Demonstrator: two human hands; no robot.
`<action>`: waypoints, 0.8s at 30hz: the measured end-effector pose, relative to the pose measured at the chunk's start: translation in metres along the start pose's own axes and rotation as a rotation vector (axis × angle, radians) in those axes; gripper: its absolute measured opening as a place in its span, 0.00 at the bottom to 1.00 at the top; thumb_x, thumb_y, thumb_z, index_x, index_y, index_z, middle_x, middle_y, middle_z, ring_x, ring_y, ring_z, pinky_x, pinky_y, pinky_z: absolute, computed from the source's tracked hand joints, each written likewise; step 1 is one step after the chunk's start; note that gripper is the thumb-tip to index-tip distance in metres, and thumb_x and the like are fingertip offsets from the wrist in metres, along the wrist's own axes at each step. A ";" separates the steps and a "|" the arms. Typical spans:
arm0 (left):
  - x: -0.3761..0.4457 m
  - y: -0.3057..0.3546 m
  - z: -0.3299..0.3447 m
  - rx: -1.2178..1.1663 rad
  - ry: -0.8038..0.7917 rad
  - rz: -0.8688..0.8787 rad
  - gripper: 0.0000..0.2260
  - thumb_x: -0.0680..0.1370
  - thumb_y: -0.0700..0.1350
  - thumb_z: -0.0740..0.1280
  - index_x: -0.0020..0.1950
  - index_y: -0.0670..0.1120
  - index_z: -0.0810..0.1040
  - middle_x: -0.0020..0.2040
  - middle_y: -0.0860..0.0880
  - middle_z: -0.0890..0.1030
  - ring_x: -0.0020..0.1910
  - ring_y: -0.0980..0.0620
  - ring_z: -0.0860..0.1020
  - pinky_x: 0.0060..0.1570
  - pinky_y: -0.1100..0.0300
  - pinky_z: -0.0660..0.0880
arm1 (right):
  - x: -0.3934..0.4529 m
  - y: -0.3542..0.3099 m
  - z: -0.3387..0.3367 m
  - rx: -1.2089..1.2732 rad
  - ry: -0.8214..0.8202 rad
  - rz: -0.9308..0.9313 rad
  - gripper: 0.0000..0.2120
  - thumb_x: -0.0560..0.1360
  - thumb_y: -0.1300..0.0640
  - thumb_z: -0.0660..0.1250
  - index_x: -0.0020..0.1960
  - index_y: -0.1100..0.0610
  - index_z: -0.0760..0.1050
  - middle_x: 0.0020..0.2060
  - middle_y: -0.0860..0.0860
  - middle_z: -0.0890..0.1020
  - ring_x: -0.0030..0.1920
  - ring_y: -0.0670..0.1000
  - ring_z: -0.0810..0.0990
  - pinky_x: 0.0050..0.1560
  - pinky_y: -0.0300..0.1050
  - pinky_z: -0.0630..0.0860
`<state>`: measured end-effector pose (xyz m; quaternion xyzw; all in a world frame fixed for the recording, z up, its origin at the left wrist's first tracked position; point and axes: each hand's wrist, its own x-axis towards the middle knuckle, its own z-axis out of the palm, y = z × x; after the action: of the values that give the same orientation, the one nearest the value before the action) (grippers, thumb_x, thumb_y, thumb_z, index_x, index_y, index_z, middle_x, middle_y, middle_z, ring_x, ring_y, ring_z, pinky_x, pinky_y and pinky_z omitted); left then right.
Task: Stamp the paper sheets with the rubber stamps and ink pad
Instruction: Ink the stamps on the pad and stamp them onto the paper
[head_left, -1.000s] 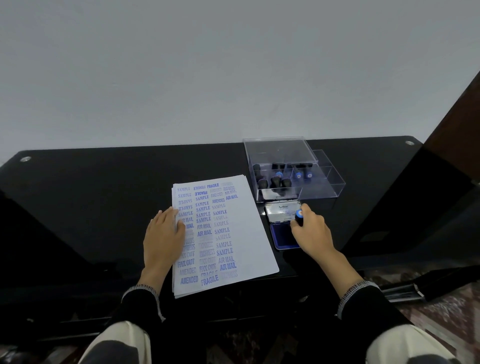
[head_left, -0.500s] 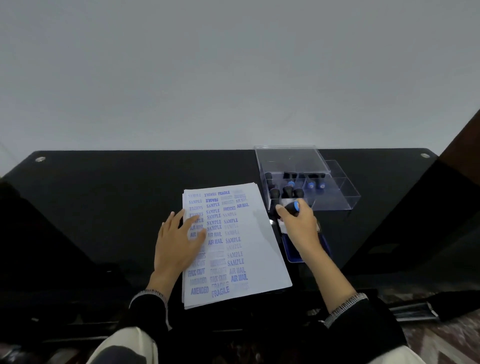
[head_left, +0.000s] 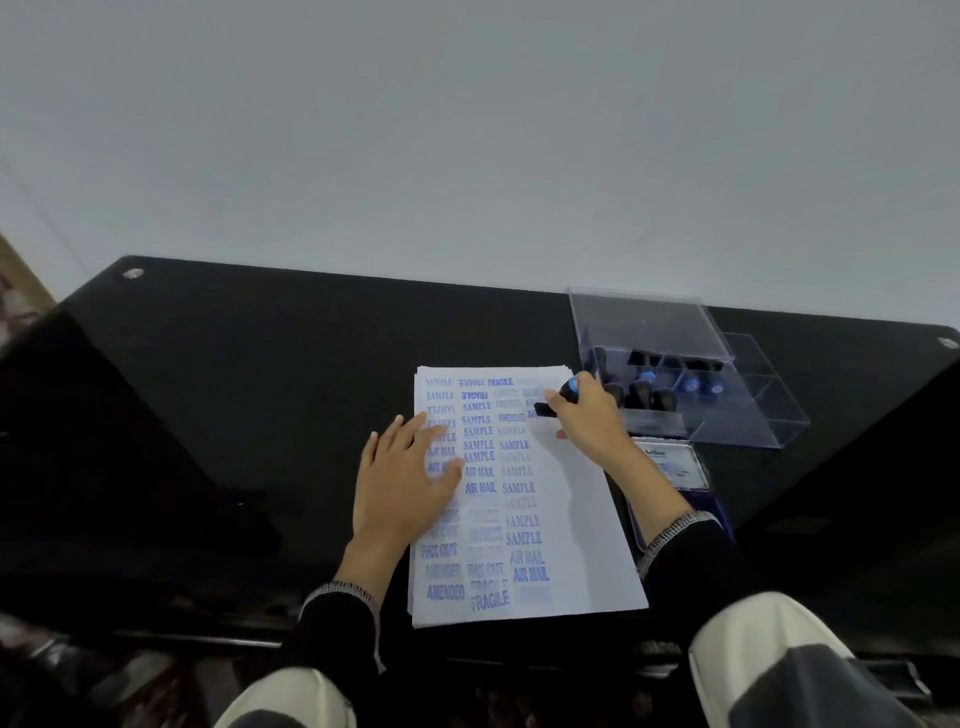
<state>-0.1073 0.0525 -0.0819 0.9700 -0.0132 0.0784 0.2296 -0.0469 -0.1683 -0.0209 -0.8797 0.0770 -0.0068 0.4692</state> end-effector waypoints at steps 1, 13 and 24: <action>0.001 0.000 0.000 0.000 0.002 0.000 0.23 0.79 0.61 0.58 0.73 0.57 0.66 0.77 0.55 0.61 0.77 0.54 0.55 0.76 0.51 0.47 | 0.002 0.000 0.001 -0.029 -0.009 -0.009 0.10 0.79 0.54 0.64 0.45 0.59 0.66 0.42 0.54 0.74 0.50 0.60 0.78 0.50 0.62 0.78; 0.001 0.000 0.002 0.003 0.018 -0.004 0.23 0.79 0.61 0.59 0.73 0.57 0.67 0.77 0.55 0.62 0.77 0.53 0.55 0.76 0.51 0.46 | 0.006 0.008 0.014 -0.289 -0.008 -0.083 0.09 0.78 0.57 0.63 0.49 0.63 0.67 0.43 0.59 0.76 0.43 0.58 0.76 0.42 0.50 0.72; 0.001 -0.001 0.003 0.012 0.024 -0.003 0.23 0.78 0.62 0.60 0.72 0.58 0.67 0.77 0.55 0.63 0.77 0.53 0.56 0.76 0.51 0.47 | -0.006 0.004 0.020 -0.445 -0.008 -0.157 0.09 0.80 0.57 0.61 0.54 0.61 0.65 0.41 0.56 0.74 0.41 0.57 0.76 0.43 0.53 0.77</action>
<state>-0.1059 0.0520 -0.0853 0.9704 -0.0085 0.0898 0.2241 -0.0517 -0.1528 -0.0348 -0.9648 0.0062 -0.0228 0.2621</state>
